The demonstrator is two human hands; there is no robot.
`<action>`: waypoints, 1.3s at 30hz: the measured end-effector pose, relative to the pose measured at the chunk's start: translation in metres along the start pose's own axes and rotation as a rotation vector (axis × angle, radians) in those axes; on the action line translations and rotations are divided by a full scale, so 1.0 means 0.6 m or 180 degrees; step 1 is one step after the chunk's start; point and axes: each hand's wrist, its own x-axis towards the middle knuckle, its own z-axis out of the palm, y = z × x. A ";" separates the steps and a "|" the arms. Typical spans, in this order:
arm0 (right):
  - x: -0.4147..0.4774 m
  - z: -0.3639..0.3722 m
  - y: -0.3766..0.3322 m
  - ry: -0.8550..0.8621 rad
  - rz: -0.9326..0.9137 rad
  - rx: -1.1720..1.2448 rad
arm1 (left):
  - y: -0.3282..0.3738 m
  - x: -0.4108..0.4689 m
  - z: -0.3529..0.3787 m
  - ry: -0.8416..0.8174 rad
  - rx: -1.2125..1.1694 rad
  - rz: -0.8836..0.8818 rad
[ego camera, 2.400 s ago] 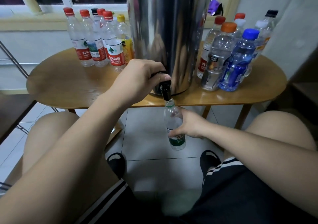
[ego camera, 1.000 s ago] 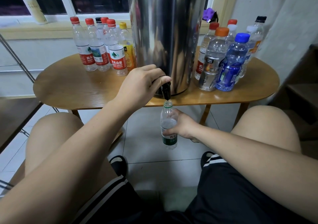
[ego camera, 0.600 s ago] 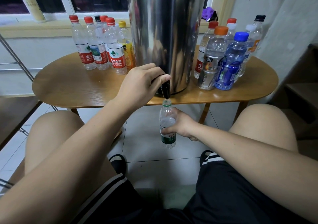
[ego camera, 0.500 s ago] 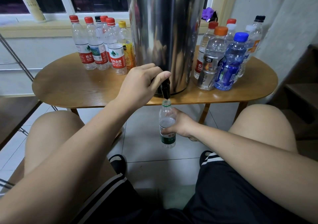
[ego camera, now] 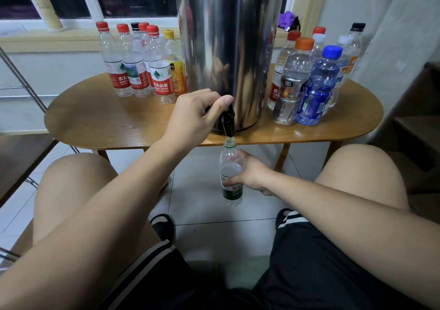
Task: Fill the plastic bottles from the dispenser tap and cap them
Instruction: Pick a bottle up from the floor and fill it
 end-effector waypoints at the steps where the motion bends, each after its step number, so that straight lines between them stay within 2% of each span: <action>1: 0.000 -0.001 0.000 -0.0015 -0.0002 0.0000 | 0.000 0.000 0.000 -0.0007 -0.0024 -0.0025; 18: -0.004 -0.003 -0.005 -0.0044 0.0019 -0.0063 | 0.003 -0.003 0.003 0.0017 -0.0163 -0.0206; 26: -0.001 -0.001 0.000 -0.0054 0.0004 -0.0054 | 0.003 -0.003 -0.001 0.0036 0.0229 0.0212; 39: 0.005 -0.001 0.008 -0.0094 0.0054 0.0052 | 0.000 -0.006 -0.005 -0.0052 0.0343 0.0439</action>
